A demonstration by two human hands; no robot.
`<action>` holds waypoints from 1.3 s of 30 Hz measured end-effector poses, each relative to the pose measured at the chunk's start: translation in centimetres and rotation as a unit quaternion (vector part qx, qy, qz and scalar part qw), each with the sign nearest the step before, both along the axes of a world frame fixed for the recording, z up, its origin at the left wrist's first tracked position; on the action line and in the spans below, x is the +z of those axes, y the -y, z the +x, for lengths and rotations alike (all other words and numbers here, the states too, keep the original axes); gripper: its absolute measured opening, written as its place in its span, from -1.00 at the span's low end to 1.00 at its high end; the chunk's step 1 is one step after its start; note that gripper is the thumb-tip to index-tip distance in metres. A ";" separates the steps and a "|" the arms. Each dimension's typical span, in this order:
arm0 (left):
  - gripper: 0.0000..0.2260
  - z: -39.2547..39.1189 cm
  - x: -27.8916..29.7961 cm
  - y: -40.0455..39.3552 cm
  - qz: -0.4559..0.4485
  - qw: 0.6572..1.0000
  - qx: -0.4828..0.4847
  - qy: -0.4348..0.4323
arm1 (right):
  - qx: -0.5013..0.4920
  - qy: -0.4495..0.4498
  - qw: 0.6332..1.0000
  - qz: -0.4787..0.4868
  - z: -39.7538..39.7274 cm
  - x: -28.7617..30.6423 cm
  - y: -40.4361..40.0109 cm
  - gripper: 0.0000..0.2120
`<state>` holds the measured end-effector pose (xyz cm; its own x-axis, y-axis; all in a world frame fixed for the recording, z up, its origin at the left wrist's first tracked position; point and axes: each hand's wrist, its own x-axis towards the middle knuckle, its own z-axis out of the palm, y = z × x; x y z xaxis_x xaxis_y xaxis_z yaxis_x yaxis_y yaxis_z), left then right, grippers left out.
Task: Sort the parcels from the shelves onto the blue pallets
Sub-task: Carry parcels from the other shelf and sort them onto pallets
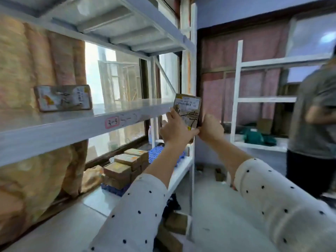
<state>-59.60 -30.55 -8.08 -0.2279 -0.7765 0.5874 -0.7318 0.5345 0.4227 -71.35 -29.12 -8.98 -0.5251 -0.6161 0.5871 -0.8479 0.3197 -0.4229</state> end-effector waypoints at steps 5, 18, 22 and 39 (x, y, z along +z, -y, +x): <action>0.05 -6.1 -9.3 -1.4 0.107 0.992 -0.046 0.045 | -0.058 0.057 0.991 0.105 -5.0 -9.9 -4.0 -0.65; 0.03 -15.5 -26.0 -4.7 0.223 0.956 -0.068 0.179 | -0.120 0.119 0.940 0.297 -14.5 -26.8 -10.5 -0.61; 0.01 -17.1 -28.4 -3.7 0.241 0.952 -0.063 0.176 | -0.111 0.125 0.932 0.321 -15.7 -29.2 -9.0 -0.61; 0.01 -30.1 -32.4 14.7 0.304 0.939 -0.001 0.157 | -0.054 0.091 0.920 0.376 -27.4 -31.5 10.1 -0.61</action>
